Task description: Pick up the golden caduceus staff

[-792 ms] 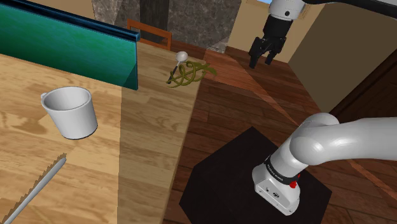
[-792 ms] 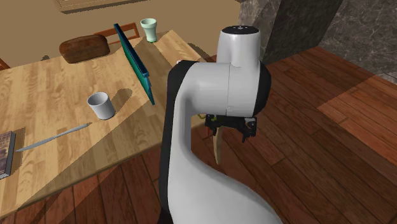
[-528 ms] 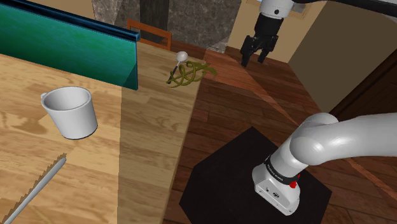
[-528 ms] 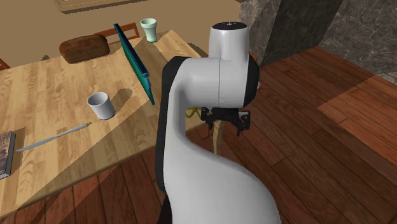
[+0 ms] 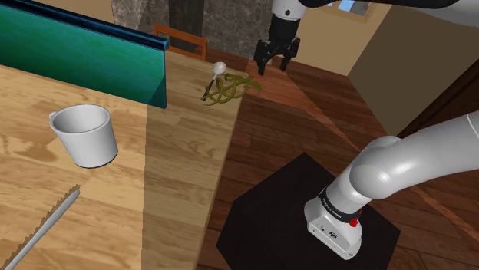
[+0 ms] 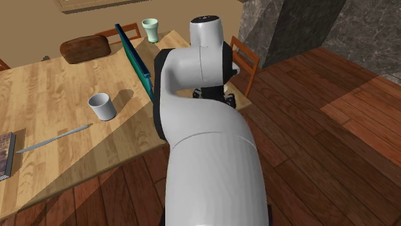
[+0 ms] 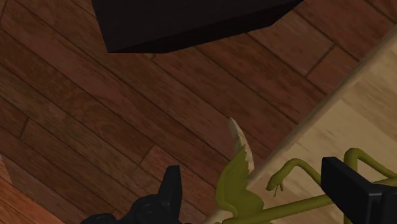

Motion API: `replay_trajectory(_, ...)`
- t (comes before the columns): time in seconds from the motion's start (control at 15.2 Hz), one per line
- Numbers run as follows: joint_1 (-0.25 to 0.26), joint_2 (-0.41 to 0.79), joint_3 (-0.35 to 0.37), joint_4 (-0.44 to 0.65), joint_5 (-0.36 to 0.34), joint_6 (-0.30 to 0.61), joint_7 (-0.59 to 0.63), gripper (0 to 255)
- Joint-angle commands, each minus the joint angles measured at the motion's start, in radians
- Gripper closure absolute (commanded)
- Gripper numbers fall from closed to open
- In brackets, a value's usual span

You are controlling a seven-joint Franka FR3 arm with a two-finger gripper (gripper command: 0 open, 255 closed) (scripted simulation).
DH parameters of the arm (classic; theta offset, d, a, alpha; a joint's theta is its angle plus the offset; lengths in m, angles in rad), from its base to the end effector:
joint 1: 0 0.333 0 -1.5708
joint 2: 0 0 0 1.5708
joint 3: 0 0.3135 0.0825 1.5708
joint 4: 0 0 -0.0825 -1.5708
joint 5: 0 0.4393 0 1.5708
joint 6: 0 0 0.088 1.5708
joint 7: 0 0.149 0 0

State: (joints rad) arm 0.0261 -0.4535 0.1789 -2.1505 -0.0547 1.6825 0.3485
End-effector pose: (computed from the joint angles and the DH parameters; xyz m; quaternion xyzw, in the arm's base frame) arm 0.4605 0.0948 0.5245 0.9947 -0.0774 0.0074 0.0665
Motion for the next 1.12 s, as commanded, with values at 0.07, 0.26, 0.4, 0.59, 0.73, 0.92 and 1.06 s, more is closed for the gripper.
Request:
replay_trajectory(0.07,-0.003,0.107,0.039,0.079,-0.025,0.031,0.056,0)
replay_trajectory(0.26,-0.004,0.221,0.076,0.171,-0.061,0.051,0.115,0)
replay_trajectory(0.4,-0.002,0.300,0.099,0.240,-0.092,0.056,0.155,0)
replay_trajectory(0.59,0.009,0.422,0.127,0.357,-0.146,0.052,0.214,0)
replay_trajectory(0.73,0.012,0.440,0.129,0.361,-0.155,0.063,0.225,0)
replay_trajectory(0.92,0.012,0.441,0.128,0.322,-0.157,0.102,0.232,0)
replay_trajectory(1.06,0.011,0.443,0.128,0.297,-0.159,0.128,0.238,0)
